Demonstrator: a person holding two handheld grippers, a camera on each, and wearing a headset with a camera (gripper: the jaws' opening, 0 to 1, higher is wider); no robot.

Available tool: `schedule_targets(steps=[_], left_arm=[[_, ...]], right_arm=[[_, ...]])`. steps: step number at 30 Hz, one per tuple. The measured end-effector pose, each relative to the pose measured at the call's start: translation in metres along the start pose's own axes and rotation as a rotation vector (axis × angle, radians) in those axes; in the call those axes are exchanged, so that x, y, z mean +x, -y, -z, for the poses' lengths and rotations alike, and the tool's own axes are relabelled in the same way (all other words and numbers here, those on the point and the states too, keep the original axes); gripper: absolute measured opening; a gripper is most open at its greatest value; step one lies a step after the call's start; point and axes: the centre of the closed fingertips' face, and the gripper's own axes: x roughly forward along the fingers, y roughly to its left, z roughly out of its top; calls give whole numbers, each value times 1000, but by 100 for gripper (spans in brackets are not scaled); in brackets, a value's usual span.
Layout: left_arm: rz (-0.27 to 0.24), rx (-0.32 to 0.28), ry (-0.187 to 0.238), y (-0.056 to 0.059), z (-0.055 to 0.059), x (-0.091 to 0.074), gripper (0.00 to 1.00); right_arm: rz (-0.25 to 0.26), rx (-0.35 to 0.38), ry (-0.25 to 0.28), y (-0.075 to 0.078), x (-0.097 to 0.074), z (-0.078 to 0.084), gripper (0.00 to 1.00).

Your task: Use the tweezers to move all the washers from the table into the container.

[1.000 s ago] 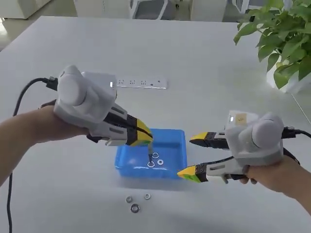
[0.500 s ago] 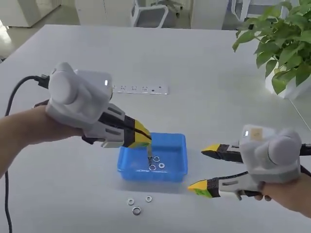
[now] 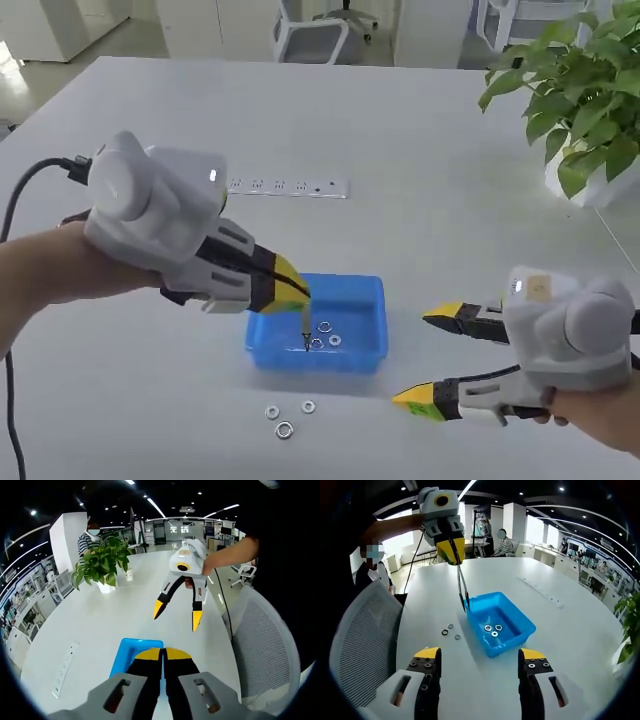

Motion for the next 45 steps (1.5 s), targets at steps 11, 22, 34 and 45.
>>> schedule_targets(steps=[11,22,34,45], left_arm=[[7,-12,3,13,9,6,3],[14,-27,8,22,20,16,3],[33,-31,-6,28,34,27,3],[45,-39,-10,30,47,34,4]], right_arm=[[-3,-2,1,-7,0,2,64],[-10,-4,4,-12,3,8,64],[-18,-2,5,-15,5,11,64],[-21,5,2,-15,7,15,63]])
